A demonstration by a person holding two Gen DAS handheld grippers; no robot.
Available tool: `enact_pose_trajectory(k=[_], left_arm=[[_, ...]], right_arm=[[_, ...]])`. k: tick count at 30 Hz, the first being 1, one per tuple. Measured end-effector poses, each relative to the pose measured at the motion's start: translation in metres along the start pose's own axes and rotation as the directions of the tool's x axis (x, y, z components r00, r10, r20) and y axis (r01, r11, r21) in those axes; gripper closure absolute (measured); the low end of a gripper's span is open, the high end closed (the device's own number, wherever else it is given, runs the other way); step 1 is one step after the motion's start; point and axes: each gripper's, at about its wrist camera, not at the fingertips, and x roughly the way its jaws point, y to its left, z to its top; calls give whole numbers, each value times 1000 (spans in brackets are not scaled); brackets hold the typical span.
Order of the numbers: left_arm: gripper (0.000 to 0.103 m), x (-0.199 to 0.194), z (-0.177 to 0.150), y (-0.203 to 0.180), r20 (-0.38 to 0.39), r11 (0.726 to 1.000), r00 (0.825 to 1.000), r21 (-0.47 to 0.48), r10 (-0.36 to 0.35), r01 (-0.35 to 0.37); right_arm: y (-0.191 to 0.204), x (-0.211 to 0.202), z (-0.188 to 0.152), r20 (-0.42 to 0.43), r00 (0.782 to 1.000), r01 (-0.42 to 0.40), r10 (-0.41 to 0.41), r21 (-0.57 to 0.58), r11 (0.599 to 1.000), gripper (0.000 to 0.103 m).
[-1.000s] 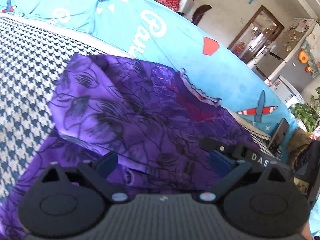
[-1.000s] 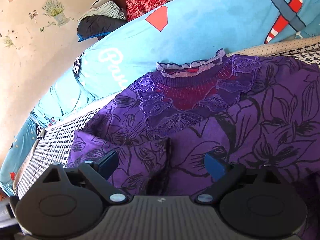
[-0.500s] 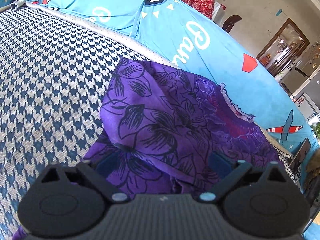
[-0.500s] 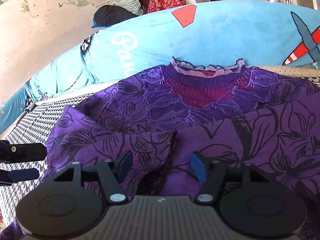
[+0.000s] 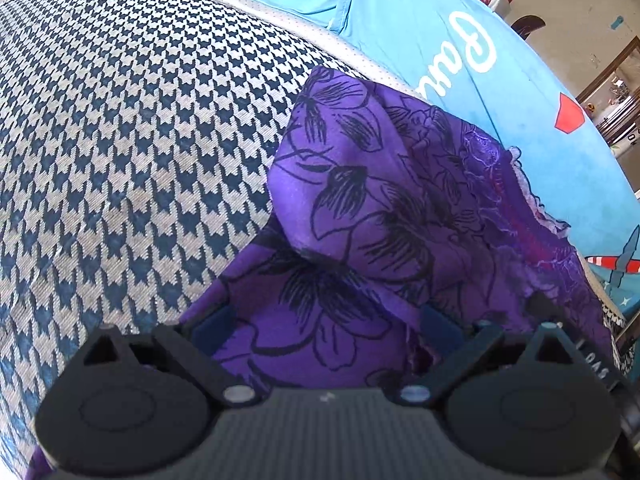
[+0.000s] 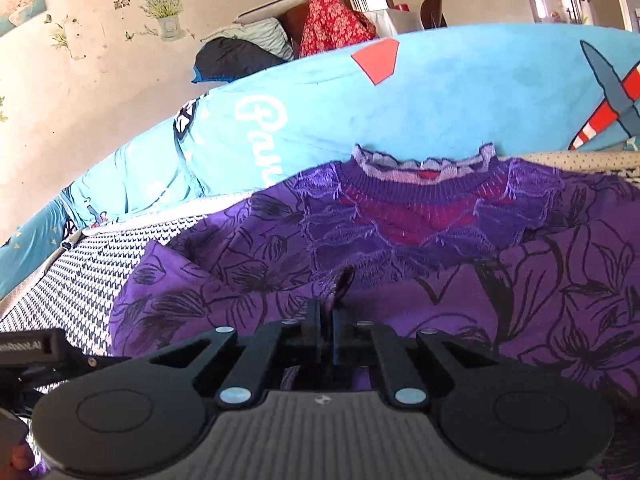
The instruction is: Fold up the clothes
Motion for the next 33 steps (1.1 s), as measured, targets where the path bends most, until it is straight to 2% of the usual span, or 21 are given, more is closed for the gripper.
enact_pose_trajectory(k=[4, 7, 9, 14, 21, 24, 29, 33], left_arm=[[4, 1, 0, -2, 6, 1000, 1000, -10, 12, -11], [2, 4, 0, -9, 9, 1000, 1000, -2, 24, -24], [0, 8, -1, -14, 13, 999, 999, 14, 35, -36], [0, 10, -1, -20, 26, 999, 998, 13, 51, -52], [0, 12, -4, -20, 44, 996, 995, -6, 86, -85], [0, 15, 1, -18, 69, 994, 992, -7, 109, -108], [0, 18, 10, -17, 118, 982, 976, 25, 182, -186], [0, 26, 16, -14, 150, 970, 963, 65, 224, -236]], right_arm=[[1, -22, 16, 98, 995, 21, -21, -4, 1000, 96], [-4, -43, 29, 171, 983, 63, -63, 5, 998, 96], [-11, -53, 35, 190, 977, 94, -100, 38, 995, 96], [-30, -61, 33, 133, 963, 220, -233, 104, 970, 96], [-57, -62, 26, 20, 918, 388, -395, 152, 909, 95], [-58, -65, 25, 20, 919, 388, -395, 147, 910, 93], [-33, -73, 28, 129, 925, 354, -358, 58, 934, 89], [-21, -67, 27, 125, 955, 271, -270, 9, 963, 89]])
